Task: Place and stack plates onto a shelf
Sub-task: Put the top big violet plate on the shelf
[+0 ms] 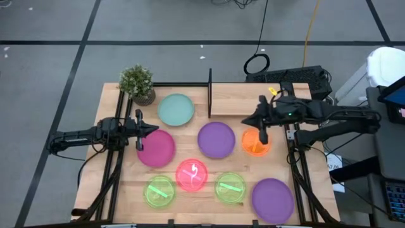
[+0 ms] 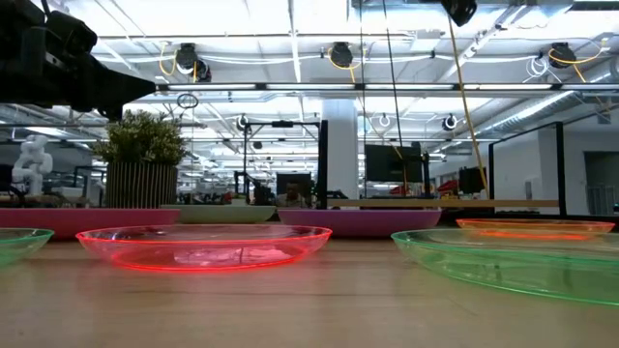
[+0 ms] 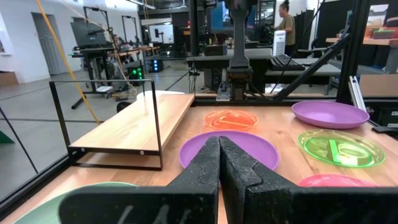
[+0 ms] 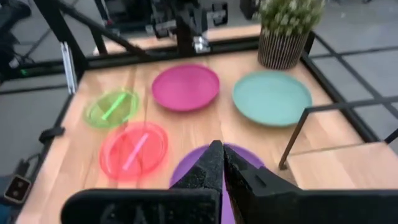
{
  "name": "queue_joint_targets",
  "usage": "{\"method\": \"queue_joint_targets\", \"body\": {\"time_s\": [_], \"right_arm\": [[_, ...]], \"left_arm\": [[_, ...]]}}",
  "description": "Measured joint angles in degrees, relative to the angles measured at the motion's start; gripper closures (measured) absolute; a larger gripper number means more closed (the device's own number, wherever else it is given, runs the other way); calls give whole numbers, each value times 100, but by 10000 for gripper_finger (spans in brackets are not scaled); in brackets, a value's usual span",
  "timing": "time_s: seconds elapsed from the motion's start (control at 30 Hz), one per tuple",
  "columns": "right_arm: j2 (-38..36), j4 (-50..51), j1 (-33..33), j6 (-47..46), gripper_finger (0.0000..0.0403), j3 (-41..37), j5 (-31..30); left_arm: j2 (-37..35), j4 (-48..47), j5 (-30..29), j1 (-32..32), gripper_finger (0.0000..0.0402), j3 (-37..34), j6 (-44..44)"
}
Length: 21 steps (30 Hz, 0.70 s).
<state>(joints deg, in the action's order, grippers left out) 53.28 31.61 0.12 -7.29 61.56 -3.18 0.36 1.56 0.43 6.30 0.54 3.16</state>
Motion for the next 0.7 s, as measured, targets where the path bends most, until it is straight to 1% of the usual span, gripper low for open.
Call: {"method": "queue_joint_targets", "body": {"time_s": [0.13,0.3,0.47,0.53,0.63,0.7], "right_arm": [[174,-17,0,-163,403,-43,4],[262,-153,0,-256,403,-377,11],[263,-815,0,-391,403,-887,22],[264,-1104,22,-477,403,-1118,26],[262,-1525,134,-576,403,-1457,24],[264,-1683,243,-578,403,-1657,28]], "left_arm": [[0,-2,0,1,400,0,-17],[0,-2,0,-1,400,0,-31],[0,13,-94,-1,400,0,4],[0,52,-94,-1,400,0,-249],[2,327,-85,-8,400,9,-856],[4,268,-58,-40,400,89,-990]]}}
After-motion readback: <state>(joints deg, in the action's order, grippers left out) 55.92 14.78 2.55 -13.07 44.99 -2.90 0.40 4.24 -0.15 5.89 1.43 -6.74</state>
